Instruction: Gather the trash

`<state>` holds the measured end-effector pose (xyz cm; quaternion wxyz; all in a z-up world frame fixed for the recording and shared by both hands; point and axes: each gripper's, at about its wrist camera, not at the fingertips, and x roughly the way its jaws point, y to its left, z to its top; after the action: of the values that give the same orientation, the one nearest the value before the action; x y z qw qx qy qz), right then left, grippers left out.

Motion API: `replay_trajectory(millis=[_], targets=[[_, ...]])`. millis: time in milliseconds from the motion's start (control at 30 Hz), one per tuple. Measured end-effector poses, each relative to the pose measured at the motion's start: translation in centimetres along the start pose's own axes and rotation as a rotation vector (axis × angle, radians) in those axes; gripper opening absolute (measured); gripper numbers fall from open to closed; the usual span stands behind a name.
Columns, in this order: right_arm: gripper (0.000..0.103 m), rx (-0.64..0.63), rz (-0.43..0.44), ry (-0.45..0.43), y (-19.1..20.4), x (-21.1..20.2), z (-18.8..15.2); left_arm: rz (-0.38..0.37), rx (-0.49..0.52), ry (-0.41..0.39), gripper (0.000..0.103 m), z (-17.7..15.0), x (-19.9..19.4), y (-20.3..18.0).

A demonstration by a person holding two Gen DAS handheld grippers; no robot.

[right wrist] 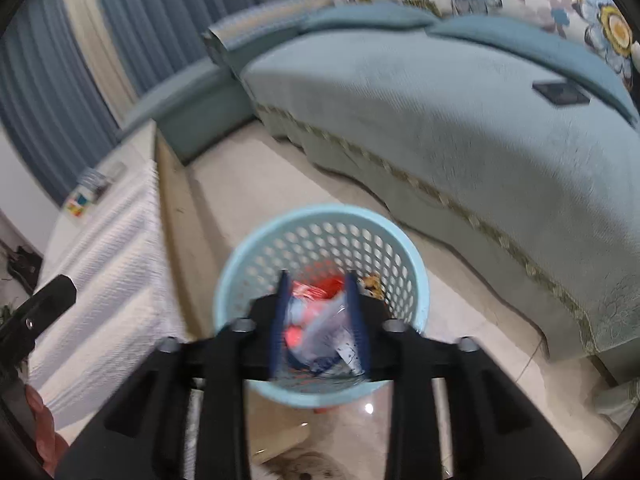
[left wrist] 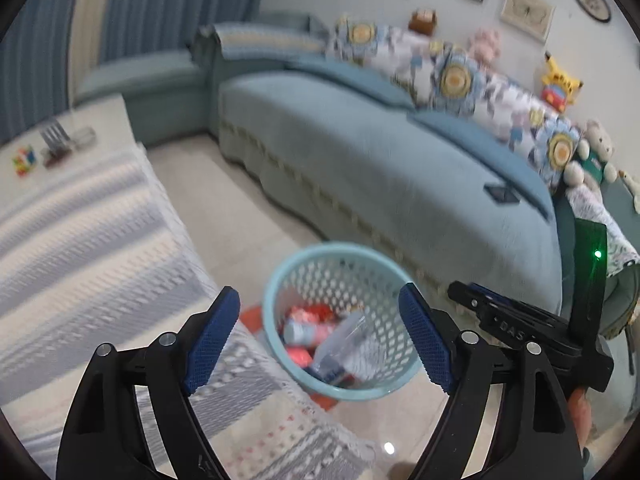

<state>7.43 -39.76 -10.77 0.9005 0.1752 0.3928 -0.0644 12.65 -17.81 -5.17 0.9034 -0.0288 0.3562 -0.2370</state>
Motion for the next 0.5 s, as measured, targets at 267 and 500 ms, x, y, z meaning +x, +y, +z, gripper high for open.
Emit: replay_trajectory(millis=[267, 500], targets=[[0.059, -0.101, -0.037, -0.203, 4.6, -10.6, -2.6, 0.124, -0.027, -0.222, 0.095, -2.4, -11.4, 0.1], [0.061, -0.163, -0.136, -0.355, 7.8, -15.3, -5.9, 0.24, -0.034, -0.281, 0.095, -5.0, -14.7, 0.7]])
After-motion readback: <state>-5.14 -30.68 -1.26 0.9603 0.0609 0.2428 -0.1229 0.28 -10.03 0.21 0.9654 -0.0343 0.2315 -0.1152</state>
